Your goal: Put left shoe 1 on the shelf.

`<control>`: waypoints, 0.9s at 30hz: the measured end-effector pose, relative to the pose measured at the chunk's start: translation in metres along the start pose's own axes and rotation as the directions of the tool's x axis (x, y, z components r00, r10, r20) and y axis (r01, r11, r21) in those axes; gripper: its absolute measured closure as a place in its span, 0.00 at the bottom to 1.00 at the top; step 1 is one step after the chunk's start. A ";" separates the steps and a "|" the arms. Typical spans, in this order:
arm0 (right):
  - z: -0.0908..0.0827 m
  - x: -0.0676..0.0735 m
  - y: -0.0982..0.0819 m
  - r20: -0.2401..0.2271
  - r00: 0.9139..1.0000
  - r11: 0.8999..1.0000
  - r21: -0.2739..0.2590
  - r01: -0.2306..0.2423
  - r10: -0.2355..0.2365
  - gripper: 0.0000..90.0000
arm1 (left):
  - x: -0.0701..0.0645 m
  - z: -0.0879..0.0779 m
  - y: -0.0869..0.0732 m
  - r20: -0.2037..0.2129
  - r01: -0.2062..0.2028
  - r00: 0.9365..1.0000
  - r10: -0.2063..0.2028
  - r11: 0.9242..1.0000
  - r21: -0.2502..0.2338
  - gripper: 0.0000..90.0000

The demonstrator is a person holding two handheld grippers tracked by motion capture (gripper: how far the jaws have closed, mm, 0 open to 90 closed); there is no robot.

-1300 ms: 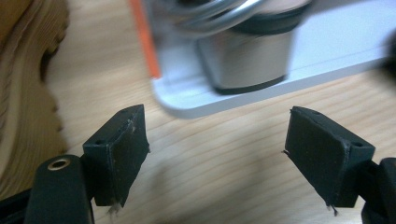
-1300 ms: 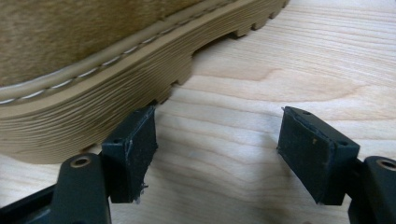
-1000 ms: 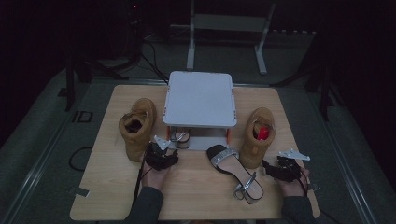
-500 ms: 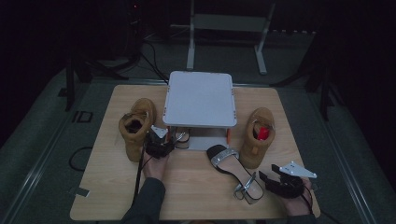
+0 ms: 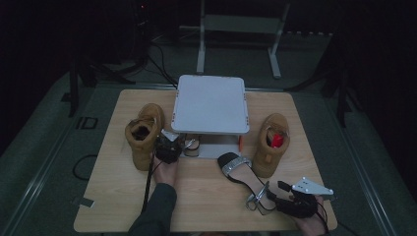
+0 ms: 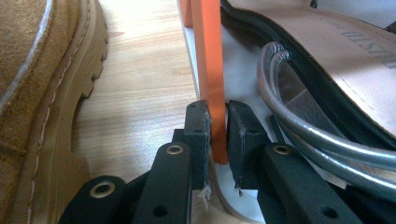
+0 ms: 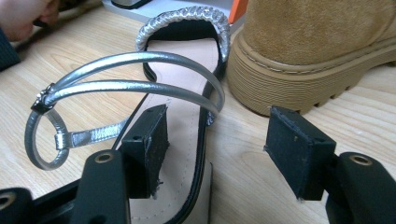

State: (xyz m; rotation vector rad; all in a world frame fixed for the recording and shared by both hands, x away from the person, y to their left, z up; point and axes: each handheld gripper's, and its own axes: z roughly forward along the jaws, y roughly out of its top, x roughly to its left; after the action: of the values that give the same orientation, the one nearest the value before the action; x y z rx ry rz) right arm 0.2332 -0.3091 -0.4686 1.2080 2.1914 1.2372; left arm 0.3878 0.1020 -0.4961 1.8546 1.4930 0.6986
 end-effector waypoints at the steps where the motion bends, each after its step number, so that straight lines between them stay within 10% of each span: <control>1: 0.001 -0.001 0.000 -0.007 1.000 1.000 0.000 -0.005 0.005 0.43 | 0.000 0.000 0.000 -0.002 0.006 1.000 -0.006 1.000 -0.002 0.89; 15: 0.014 0.009 0.003 -0.126 0.992 0.996 0.092 -0.008 0.019 0.21 | -0.004 -0.008 -0.010 0.001 0.032 0.999 -0.032 0.999 -0.028 0.89; 27: 0.033 0.028 0.003 -0.047 0.998 0.987 0.157 0.043 -0.036 0.34 | -0.004 -0.008 -0.013 0.001 0.035 0.999 -0.035 0.998 -0.043 0.89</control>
State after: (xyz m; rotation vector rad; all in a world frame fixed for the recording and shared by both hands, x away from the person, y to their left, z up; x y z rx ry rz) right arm 0.2402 -0.2681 -0.4815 1.2003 2.3721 1.1015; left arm 0.3732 0.1008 -0.5007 1.7919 1.4954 0.7081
